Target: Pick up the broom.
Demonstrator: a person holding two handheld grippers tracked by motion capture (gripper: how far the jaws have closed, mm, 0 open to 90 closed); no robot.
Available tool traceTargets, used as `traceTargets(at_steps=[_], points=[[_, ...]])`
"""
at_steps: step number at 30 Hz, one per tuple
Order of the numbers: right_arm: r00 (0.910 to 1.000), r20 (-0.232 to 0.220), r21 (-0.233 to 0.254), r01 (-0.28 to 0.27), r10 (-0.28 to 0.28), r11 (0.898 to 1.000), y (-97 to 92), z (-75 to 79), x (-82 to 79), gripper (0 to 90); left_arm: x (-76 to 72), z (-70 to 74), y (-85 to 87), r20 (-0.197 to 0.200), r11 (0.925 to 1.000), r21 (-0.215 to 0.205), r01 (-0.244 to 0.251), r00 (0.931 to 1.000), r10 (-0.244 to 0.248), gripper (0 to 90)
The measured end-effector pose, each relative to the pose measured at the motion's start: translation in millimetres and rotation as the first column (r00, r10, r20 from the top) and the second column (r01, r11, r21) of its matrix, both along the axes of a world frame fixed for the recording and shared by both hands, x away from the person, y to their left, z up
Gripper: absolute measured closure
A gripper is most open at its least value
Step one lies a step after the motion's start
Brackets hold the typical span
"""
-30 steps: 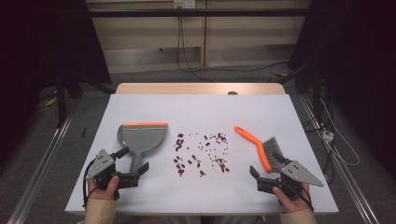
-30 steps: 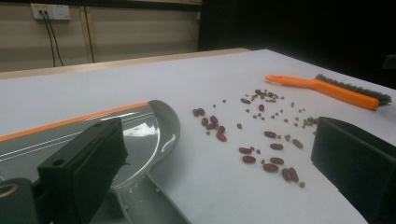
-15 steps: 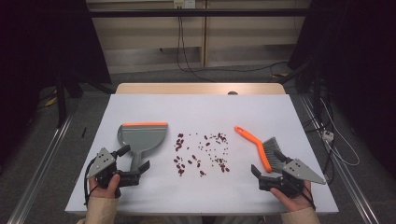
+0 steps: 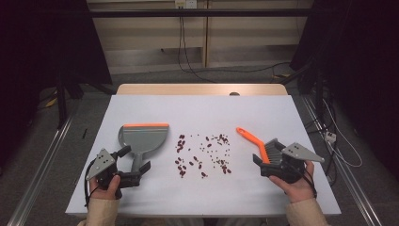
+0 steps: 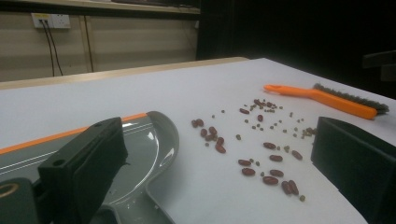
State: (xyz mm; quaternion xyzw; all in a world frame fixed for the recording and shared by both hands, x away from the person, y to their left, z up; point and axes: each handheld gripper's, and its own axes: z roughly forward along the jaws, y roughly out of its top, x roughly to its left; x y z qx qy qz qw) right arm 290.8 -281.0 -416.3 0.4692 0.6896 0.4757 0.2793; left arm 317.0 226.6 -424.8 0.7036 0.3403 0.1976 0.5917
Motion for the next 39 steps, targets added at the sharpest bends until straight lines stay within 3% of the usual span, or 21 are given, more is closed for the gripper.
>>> traceTargets(at_steps=[4,5,8,9,11,16,19,20,21,22,23,24,28,29,30,33,36,39], points=[[0.9996,-0.026,0.002,-0.013,0.013,1.000,0.3,1.8,12.7,12.1,-0.5,-0.1,0.1,0.000,1.0000,0.001,0.000,1.0000,0.000,3.1],[0.9978,-0.056,0.007,-0.034,0.035,0.999,0.4,2.6,20.6,23.9,-0.9,-0.2,-0.1,0.000,1.0000,0.000,0.000,1.0000,0.000,3.1],[0.9950,-0.088,-0.004,-0.049,0.048,0.999,0.1,3.3,29.5,28.4,-1.9,-0.1,-0.2,0.000,1.0000,0.002,0.006,1.0000,-0.006,3.1],[0.9917,-0.113,-0.005,-0.063,0.062,0.998,-0.9,4.8,37.9,36.7,-2.0,-0.1,-0.2,0.000,1.0000,0.000,0.005,1.0000,-0.005,3.1],[0.9905,-0.124,-0.015,-0.063,0.061,0.998,-1.2,5.4,42.0,37.2,-2.1,-0.3,0.0,-0.001,1.0000,-0.001,0.005,1.0000,-0.005,3.1],[0.9744,-0.223,-0.075,-0.045,0.027,0.996,-4.1,4.9,63.9,48.4,-2.0,-0.3,0.9,-0.001,1.0000,-0.004,0.006,1.0000,-0.006,3.1],[0.9570,-0.290,-0.122,-0.046,0.009,0.991,-5.9,1.3,74.6,51.6,-1.9,-0.5,0.9,-0.001,1.0000,-0.004,0.008,1.0000,-0.008,3.1],[0.9468,-0.322,-0.129,-0.047,0.004,0.991,-9.4,-2.7,80.4,54.1,-1.9,-0.6,0.9,-0.002,1.0000,-0.004,0.009,1.0000,-0.009,3.1],[0.9468,-0.322,-0.129,-0.047,0.004,0.991,-9.4,-2.7,80.4,54.1,-1.7,-0.7,0.9,-0.002,0.9999,-0.005,0.009,1.0000,-0.009,3.1],[0.9394,-0.343,-0.122,-0.043,-0.001,0.992,-11.1,-4.9,83.4,54.1,-1.5,-0.8,0.8,-0.003,0.9999,-0.006,0.010,0.9999,-0.010,3.1],[0.9247,-0.381,-0.139,-0.045,-0.011,0.989,-13.2,-8.6,88.9,55.7,-1.2,-0.9,0.9,-0.004,0.9999,-0.006,0.009,0.9999,-0.009,3.1],[0.9247,-0.381,-0.139,-0.045,-0.011,0.989,-13.2,-8.6,88.9,55.7,-1.0,-1.0,1.1,-0.005,0.9999,-0.004,0.011,0.9999,-0.011,3.1],[0.8962,-0.442,-0.162,-0.035,-0.041,0.986,-13.6,-13.0,97.5,57.4,0.3,-0.8,1.7,-0.006,0.9999,-0.010,0.007,1.0000,-0.007,3.1],[0.8927,-0.449,-0.166,-0.038,-0.041,0.985,-13.9,-14.6,99.3,58.5,0.4,-0.8,1.6,-0.006,0.9999,-0.010,0.007,1.0000,-0.007,3.1],[0.8823,-0.469,-0.162,-0.037,-0.044,0.986,-13.4,-15.9,100.4,59.3,0.4,-0.9,1.4,-0.007,0.9999,-0.010,0.008,0.9999,-0.008,3.1],[0.8623,-0.504,-0.173,-0.042,-0.052,0.984,-12.7,-22.5,103.9,62.1,0.5,-1.2,1.1,-0.008,0.9999,-0.006,0.010,0.9999,-0.010,3.1],[0.8544,-0.513,-0.195,-0.021,-0.084,0.981,-9.6,-24.2,105.5,65.2,0.5,-1.4,0.9,-0.008,0.9999,-0.004,0.011,0.9999,-0.011,3.1],[0.8553,-0.510,-0.224,-0.027,-0.094,0.974,-5.9,-28.7,107.7,64.5,-0.1,-1.1,0.6,-0.006,0.9999,0.000,0.011,0.9999,-0.011,3.1]])
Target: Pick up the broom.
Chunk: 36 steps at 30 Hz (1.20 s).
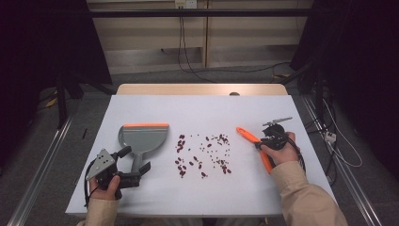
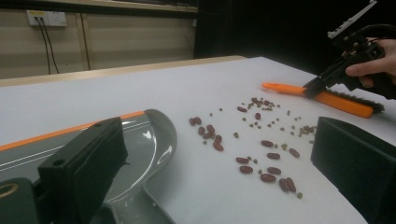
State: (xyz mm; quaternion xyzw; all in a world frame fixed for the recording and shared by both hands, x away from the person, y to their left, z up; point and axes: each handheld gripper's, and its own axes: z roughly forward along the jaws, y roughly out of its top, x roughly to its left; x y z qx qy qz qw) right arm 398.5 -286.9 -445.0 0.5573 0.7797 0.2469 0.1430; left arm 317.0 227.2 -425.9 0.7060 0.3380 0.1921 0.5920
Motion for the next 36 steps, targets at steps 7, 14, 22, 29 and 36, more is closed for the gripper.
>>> traceTargets(at_steps=[7,14,22,29,36], points=[[0.9971,-0.069,0.068,0.038,-0.033,0.997,-6.8,0.4,8.6,67.5,0.0,-0.3,-0.3,-0.001,1.0000,0.002,0.002,1.0000,-0.002,3.1],[0.9960,-0.086,0.048,0.032,-0.028,0.998,-4.8,2.0,11.1,68.1,0.8,1.2,-5.0,0.009,0.9999,0.005,0.014,0.9999,-0.014,3.1],[0.9975,-0.069,0.028,0.013,-0.011,1.000,-3.4,3.4,10.1,68.6,3.0,1.2,-9.0,0.009,0.9997,0.009,0.025,0.9996,-0.025,3.1],[0.9996,-0.024,0.059,0.017,-0.015,0.998,-8.1,9.8,6.5,69.7,3.7,1.8,-9.8,0.011,0.9998,0.000,0.022,0.9997,-0.022,3.1],[0.9986,0.044,0.111,0.025,-0.030,0.994,-15.4,17.7,-2.9,69.8,2.2,2.7,-11.3,0.016,0.9996,0.009,0.026,0.9995,-0.026,3.1]])
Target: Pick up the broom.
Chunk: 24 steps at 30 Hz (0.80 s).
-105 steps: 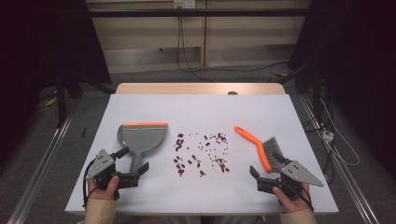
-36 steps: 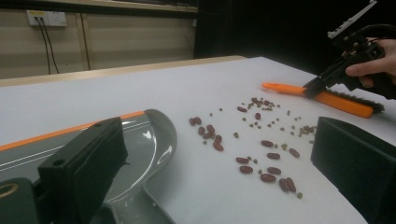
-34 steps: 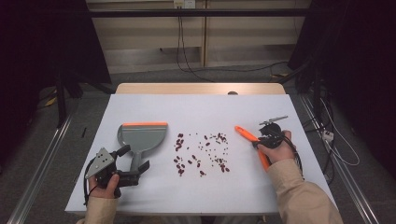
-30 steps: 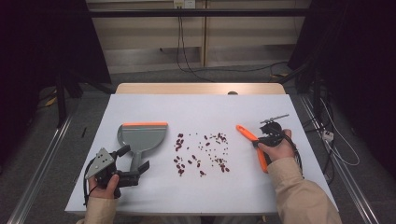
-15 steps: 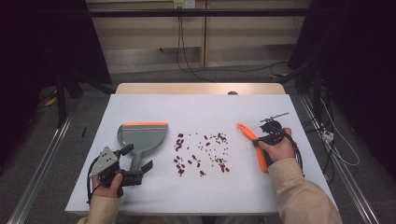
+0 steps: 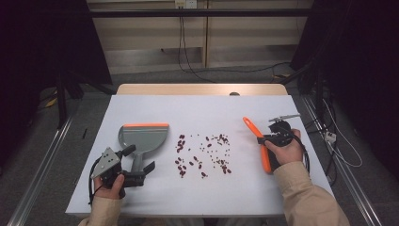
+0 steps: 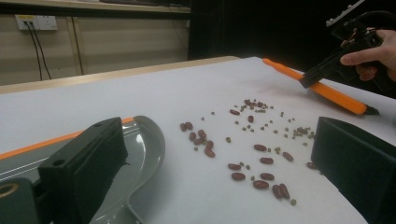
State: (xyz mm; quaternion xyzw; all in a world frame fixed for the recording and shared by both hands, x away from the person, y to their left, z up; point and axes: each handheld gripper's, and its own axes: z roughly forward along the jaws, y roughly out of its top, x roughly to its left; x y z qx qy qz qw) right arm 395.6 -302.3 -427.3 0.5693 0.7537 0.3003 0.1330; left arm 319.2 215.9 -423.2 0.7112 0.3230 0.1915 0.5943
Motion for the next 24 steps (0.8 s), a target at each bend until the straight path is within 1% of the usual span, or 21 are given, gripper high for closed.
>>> traceTargets(at_steps=[4,5,7,8,10,11,12,13,14,15,16,19,21,24], points=[[0.9986,0.054,0.049,-0.004,0.002,0.999,-2.7,6.1,-6.3,70.0,-1.0,0.8,0.4,0.001,1.0000,-0.005,-0.005,1.0000,0.005,3.1],[0.9975,0.071,0.065,-0.008,0.004,0.998,-3.3,8.0,-7.7,70.0,-1.1,1.1,0.3,0.002,1.0000,-0.001,-0.005,1.0000,0.005,3.1],[0.9927,0.121,0.076,-0.010,0.001,0.997,-3.5,12.5,-12.0,70.1,-1.7,1.9,-0.4,0.004,1.0000,0.002,-0.006,1.0000,0.006,3.1],[0.9885,0.151,0.087,-0.015,0.002,0.996,-3.8,14.3,-14.3,70.2,-2.0,2.6,-1.0,0.007,1.0000,0.006,-0.005,1.0000,0.005,3.1],[0.9802,0.198,0.118,-0.011,-0.013,0.993,-4.4,17.2,-19.8,70.3,-2.9,4.9,-2.8,0.016,0.9999,0.011,0.001,0.9999,-0.001,3.1],[0.9734,0.228,0.131,-0.010,-0.020,0.991,-4.3,18.2,-22.6,70.3,-3.3,6.3,-4.3,0.021,0.9999,0.011,0.005,0.9998,-0.005,3.1],[0.9690,0.246,0.144,-0.009,-0.027,0.989,-4.3,18.9,-25.2,70.3,-3.7,7.6,-5.8,0.023,0.9998,0.018,0.009,0.9997,-0.009,3.2],[0.9625,0.270,0.150,-0.012,-0.029,0.989,-3.9,19.8,-28.2,70.3,-4.3,8.9,-8.8,0.024,0.9998,0.012,0.014,0.9996,-0.014,3.2],[0.9554,0.293,0.155,-0.014,-0.032,0.988,-3.3,21.1,-31.8,70.3,-4.3,9.9,-10.1,0.028,0.9996,0.019,0.019,0.9994,-0.020,3.2],[0.9509,0.308,0.163,-0.018,-0.033,0.986,-3.1,21.7,-33.9,70.4,-4.5,11.0,-12.6,0.029,0.9993,0.023,0.029,0.9991,-0.029,3.2],[0.9437,0.329,0.177,-0.024,-0.037,0.984,-2.6,22.9,-36.9,70.4,-4.7,12.6,-15.7,0.031,0.9991,0.022,0.036,0.9988,-0.037,3.3],[0.9275,0.371,0.206,-0.038,-0.043,0.978,-0.2,26.4,-45.3,70.6,-4.7,17.1,-23.4,0.031,0.9985,0.012,0.054,0.9980,-0.054,3.2],[0.9163,0.397,0.217,-0.039,-0.051,0.975,1.0,28.5,-50.3,70.7,-4.6,21.1,-29.0,0.030,0.9977,-0.009,0.067,0.9973,-0.067,3.2],[0.9038,0.424,0.229,-0.044,-0.059,0.972,0.0,30.3,-56.6,70.8,-3.8,26.8,-38.4,0.036,0.9963,-0.020,0.084,0.9959,-0.083,3.2]])
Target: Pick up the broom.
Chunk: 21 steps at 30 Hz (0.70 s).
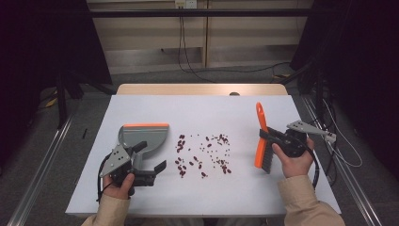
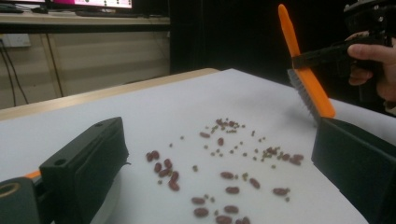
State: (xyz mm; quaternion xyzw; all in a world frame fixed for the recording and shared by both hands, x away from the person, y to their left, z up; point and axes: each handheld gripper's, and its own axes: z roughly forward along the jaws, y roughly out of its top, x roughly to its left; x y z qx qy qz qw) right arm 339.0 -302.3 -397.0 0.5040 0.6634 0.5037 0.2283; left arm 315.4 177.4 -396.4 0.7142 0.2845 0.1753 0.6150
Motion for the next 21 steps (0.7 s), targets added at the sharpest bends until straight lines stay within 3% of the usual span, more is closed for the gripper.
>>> traceTargets(at_steps=[11,21], points=[[0.9979,0.064,0.055,-0.002,-0.001,0.998,-2.0,-3.8,-16.5,70.8,6.7,5.5,-37.0,-0.021,0.9978,0.001,0.066,0.9976,-0.066,3.1],[0.9946,0.104,0.131,-0.014,0.001,0.991,-1.5,1.0,-20.1,70.9,10.4,7.3,-68.9,-0.035,0.9907,-0.010,0.135,0.9901,-0.136,3.3]])
